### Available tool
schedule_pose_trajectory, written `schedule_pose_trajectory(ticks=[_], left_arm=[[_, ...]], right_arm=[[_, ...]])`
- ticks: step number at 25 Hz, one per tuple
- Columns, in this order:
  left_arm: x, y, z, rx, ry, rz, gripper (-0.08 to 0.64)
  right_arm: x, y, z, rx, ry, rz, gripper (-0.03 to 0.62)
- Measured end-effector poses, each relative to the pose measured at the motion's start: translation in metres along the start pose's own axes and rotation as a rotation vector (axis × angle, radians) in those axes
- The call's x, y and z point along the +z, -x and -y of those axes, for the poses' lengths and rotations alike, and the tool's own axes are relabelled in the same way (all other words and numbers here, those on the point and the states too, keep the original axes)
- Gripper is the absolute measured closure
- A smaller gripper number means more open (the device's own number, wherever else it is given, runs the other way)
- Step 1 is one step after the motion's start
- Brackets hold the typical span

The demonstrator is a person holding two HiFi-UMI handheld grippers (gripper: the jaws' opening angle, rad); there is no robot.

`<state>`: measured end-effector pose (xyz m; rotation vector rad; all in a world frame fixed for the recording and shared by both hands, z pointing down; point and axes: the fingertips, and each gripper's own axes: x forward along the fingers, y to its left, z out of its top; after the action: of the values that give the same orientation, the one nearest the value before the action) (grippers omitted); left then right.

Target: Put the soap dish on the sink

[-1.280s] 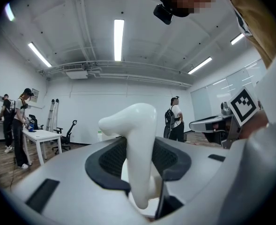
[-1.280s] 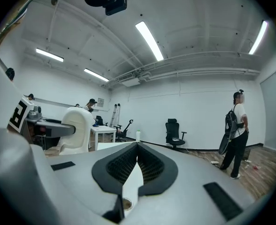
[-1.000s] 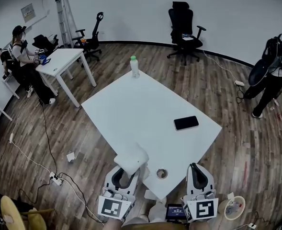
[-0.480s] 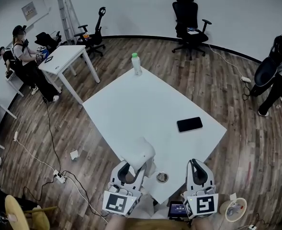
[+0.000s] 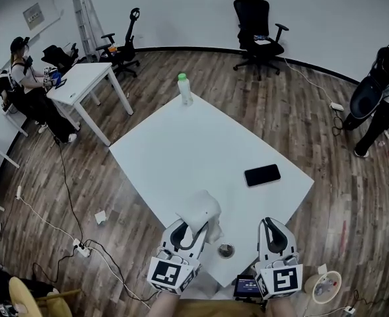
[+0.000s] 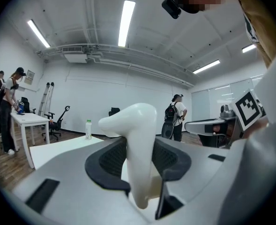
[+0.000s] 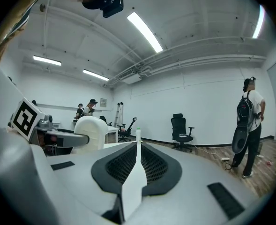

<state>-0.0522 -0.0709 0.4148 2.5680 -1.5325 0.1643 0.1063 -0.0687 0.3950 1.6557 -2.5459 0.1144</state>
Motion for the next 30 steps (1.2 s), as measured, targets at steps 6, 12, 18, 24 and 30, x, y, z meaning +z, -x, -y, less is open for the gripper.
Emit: schedule_pose_trajectory(ticks=[6,12,18,24,30], left_arm=[[-0.024,-0.026,-0.005,-0.082,0.117,-0.067,0.405],[-0.04,-0.052,-0.014,-0.104,0.244,-0.091,0.405],[-0.061,-0.066,-0.027,-0.106,0.351,-0.114,0.405],[-0.088,-0.071,-0.037,-0.096,0.463,-0.148,0.405],[-0.119,-0.083,-0.041,-0.093,0.608,-0.185,0.405]], right_arm=[[-0.019,-0.021,-0.014,0.053,-0.022,-0.069,0.58],[-0.03,-0.043,-0.023,0.094,-0.056,-0.088,0.58],[-0.046,-0.057,-0.039,0.147,-0.094,-0.114,0.58],[-0.068,-0.061,-0.05,0.166,-0.09,-0.176,0.58],[-0.098,-0.068,-0.056,0.167,-0.084,-0.251,0.58]])
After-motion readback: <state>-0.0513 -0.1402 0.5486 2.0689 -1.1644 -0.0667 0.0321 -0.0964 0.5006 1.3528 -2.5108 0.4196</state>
